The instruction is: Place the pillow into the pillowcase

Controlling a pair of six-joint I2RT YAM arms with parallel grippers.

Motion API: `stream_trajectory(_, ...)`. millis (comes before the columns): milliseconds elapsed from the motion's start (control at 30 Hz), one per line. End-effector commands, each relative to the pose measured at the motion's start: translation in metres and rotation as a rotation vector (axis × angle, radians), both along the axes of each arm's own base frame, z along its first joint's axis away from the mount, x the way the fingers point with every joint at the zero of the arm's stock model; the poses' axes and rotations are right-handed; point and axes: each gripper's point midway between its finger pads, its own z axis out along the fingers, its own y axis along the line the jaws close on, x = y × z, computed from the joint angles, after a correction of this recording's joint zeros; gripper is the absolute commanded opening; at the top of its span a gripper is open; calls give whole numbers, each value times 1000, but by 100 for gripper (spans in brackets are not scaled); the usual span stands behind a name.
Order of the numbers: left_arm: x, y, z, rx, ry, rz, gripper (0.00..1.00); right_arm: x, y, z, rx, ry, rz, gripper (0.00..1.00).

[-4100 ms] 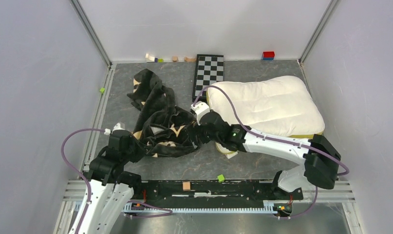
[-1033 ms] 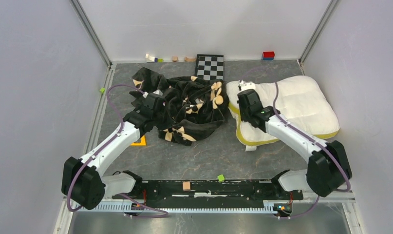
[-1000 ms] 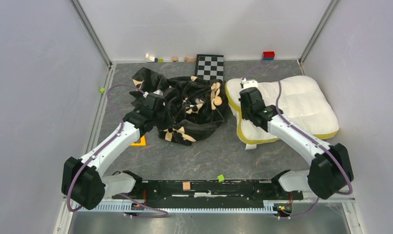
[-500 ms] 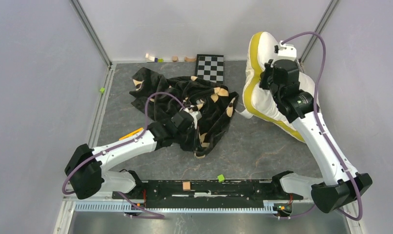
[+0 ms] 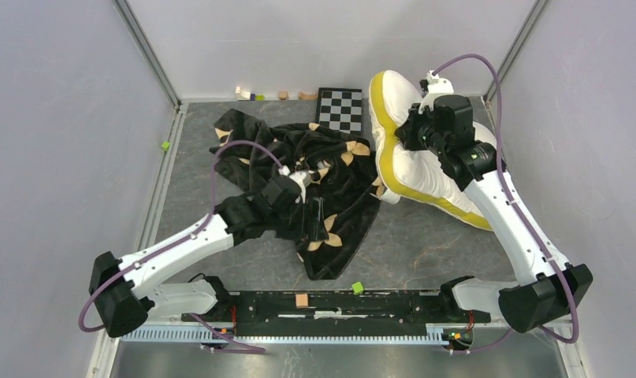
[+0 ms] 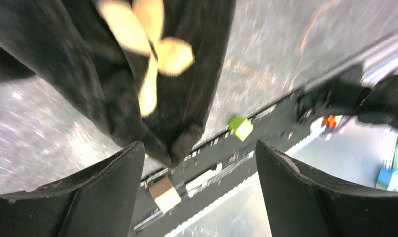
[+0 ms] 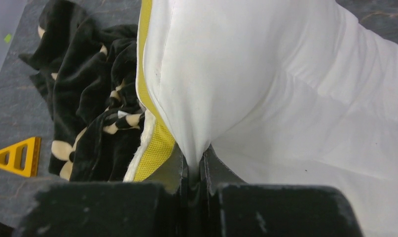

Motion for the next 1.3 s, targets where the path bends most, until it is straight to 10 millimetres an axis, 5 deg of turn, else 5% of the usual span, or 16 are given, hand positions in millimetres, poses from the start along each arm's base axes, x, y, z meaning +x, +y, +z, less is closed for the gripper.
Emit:
stream_trajectory(0, 65, 32, 54, 80, -252, 207, 88, -6, 37, 37, 101, -117, 176, 0)
stream_trajectory(100, 108, 48, 57, 100, -279, 301, 88, -21, 62, 36, 93, -122, 207, 1)
stream_trajectory(267, 165, 66, 29, 189, -260, 377, 80, -41, 94, 19, 185, -114, 241, 0)
stream_trajectory(400, 189, 46, 7, 178, -216, 315, 81, -53, 113, -2, 204, -90, 244, 0)
stream_trajectory(533, 213, 52, -26, 260, -176, 352, 81, -59, 117, -21, 206, -74, 239, 0)
stream_trajectory(633, 233, 59, -32, 233, -184, 388, 75, -66, 117, -28, 176, -74, 278, 0)
stream_trajectory(767, 251, 63, -33, 216, -185, 386, 59, -77, 118, -24, 87, -79, 340, 0)
stream_trajectory(933, 259, 62, -37, 176, -137, 362, 24, -87, 125, -9, 99, -100, 393, 0)
stream_trajectory(1100, 251, 67, -26, 162, -151, 367, 7, -90, 140, -24, 68, -65, 425, 0)
stream_trajectory(1167, 248, 64, -24, 141, -152, 353, 32, -92, 148, -28, 74, -63, 439, 1)
stream_trajectory(1267, 245, 59, -23, 113, -140, 329, 49, -90, 148, -34, 65, -52, 419, 0)
